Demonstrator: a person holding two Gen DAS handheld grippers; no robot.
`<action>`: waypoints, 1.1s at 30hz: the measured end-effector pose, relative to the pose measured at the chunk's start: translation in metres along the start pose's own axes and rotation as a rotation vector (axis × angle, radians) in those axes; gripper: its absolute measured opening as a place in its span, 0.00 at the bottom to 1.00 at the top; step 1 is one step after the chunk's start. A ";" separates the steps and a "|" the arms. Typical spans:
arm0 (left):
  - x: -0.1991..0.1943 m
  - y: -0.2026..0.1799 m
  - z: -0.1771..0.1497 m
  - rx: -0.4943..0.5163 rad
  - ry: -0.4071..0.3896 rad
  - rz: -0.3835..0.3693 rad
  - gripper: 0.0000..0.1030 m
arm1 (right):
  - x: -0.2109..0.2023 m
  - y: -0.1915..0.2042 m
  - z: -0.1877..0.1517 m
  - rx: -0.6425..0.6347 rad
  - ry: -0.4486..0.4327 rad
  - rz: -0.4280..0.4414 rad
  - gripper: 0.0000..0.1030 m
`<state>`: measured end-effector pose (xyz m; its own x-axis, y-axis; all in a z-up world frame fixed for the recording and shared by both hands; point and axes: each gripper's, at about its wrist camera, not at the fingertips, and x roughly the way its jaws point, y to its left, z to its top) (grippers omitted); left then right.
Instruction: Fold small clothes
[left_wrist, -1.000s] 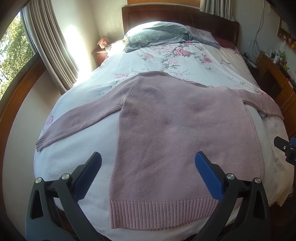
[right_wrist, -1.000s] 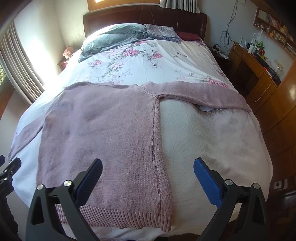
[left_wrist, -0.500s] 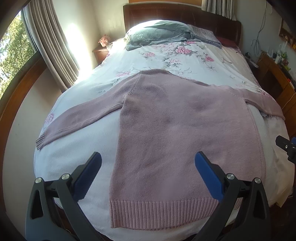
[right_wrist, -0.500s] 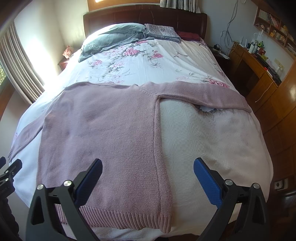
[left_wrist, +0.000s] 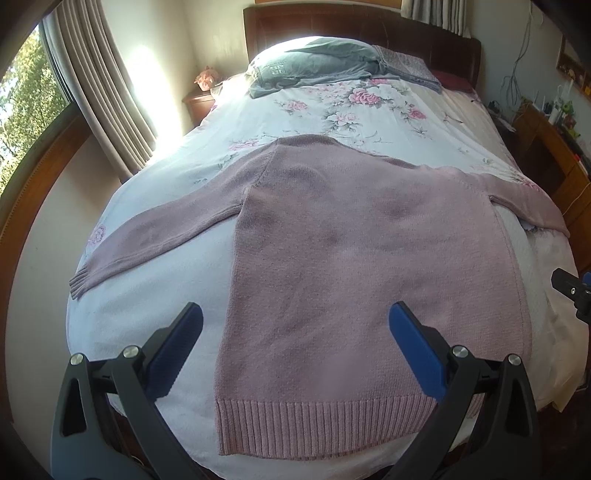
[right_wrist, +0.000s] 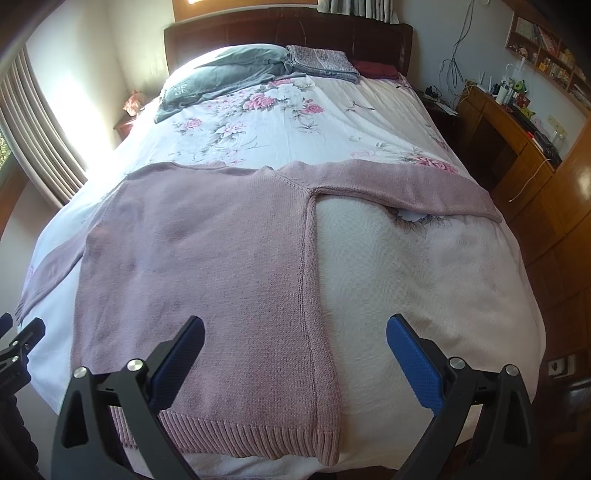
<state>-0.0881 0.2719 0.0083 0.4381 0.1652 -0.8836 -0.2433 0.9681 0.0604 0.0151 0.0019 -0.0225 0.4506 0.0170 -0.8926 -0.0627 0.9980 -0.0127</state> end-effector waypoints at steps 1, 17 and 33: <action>0.000 0.000 0.000 0.000 0.001 0.000 0.97 | 0.000 0.000 0.000 0.000 -0.001 0.000 0.96; 0.017 -0.014 0.007 0.011 0.035 0.002 0.97 | 0.012 -0.015 0.009 0.008 0.019 0.007 0.96; 0.107 -0.126 0.093 -0.044 0.021 -0.198 0.97 | 0.157 -0.298 0.112 0.271 0.163 -0.029 0.96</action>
<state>0.0697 0.1846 -0.0506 0.4630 -0.0324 -0.8858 -0.1916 0.9720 -0.1357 0.2045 -0.2861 -0.1083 0.2983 0.0001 -0.9545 0.1972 0.9784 0.0617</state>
